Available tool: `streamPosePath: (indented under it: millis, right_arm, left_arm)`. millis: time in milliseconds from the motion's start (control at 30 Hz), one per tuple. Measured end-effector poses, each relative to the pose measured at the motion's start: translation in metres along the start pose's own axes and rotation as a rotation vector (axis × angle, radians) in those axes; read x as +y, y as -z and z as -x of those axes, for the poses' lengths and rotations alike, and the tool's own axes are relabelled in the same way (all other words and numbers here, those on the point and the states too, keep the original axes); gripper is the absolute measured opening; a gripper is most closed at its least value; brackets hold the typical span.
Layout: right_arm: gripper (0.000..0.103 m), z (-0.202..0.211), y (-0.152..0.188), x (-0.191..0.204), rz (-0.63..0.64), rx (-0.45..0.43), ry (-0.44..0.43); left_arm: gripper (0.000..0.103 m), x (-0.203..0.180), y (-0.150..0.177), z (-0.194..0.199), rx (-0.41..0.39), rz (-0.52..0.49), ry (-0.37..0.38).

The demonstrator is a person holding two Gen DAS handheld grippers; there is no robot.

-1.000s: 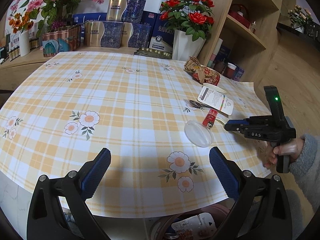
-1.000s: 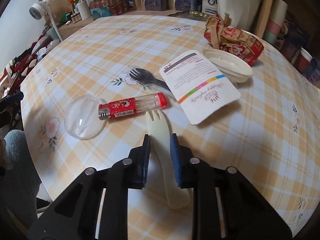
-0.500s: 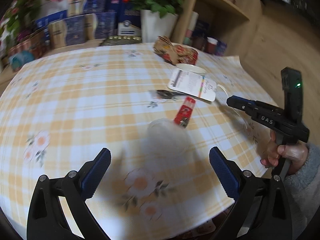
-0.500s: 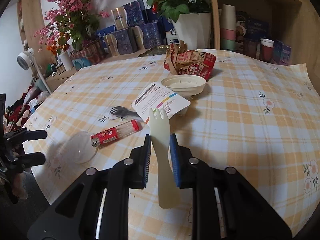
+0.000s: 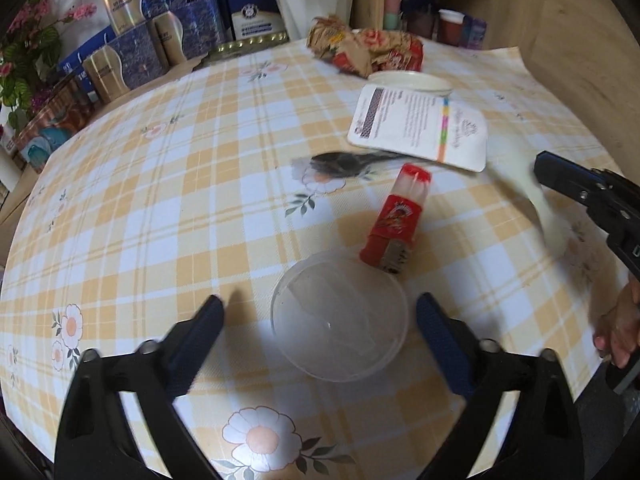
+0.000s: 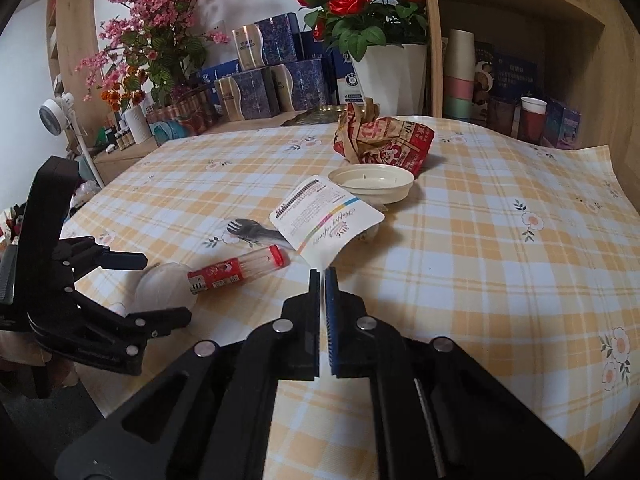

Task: Collect trash

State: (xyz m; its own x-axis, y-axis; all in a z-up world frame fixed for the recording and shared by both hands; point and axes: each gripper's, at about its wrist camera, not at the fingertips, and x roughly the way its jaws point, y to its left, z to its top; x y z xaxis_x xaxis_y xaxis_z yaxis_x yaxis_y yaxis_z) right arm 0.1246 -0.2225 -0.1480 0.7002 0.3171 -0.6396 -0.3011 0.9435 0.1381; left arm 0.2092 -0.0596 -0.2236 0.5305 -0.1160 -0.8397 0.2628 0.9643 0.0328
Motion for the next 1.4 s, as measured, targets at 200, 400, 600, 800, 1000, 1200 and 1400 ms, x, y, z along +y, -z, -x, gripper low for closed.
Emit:
streamPosePath:
  millis: [200, 400, 600, 800, 1000, 1200, 1400]
  right_arm:
    - [0.007, -0.002, -0.001, 0.0, 0.003, 0.012, -0.016]
    - [0.007, -0.015, -0.002, -0.015, -0.063, 0.096, -0.054]
    - [0.019, -0.001, -0.005, -0.037, -0.17, 0.142, -0.081]
    - [0.051, -0.004, 0.004, -0.031, -0.349, 0.235, -0.169]
    - [0.049, -0.028, 0.009, -0.028, -0.597, 0.267, -0.068]
    - [0.045, -0.047, -0.01, -0.005, -0.526, 0.282, 0.177]
    - [0.036, -0.06, -0.012, 0.017, -0.317, 0.273, 0.362]
  left_arm:
    - [0.064, -0.002, -0.001, 0.003, -0.013, -0.016, 0.033]
    - [0.063, 0.004, 0.007, 0.009, -0.016, 0.006, 0.063]
    - [0.063, 0.02, 0.02, 0.028, -0.043, 0.072, 0.094]
    - [0.063, 0.035, 0.025, 0.045, -0.095, 0.141, 0.096]
    - [0.063, 0.049, 0.04, 0.067, -0.141, 0.22, 0.11]
    - [0.063, 0.059, 0.056, 0.087, -0.18, 0.26, 0.11]
    - [0.063, 0.066, 0.07, 0.097, -0.204, 0.301, 0.132]
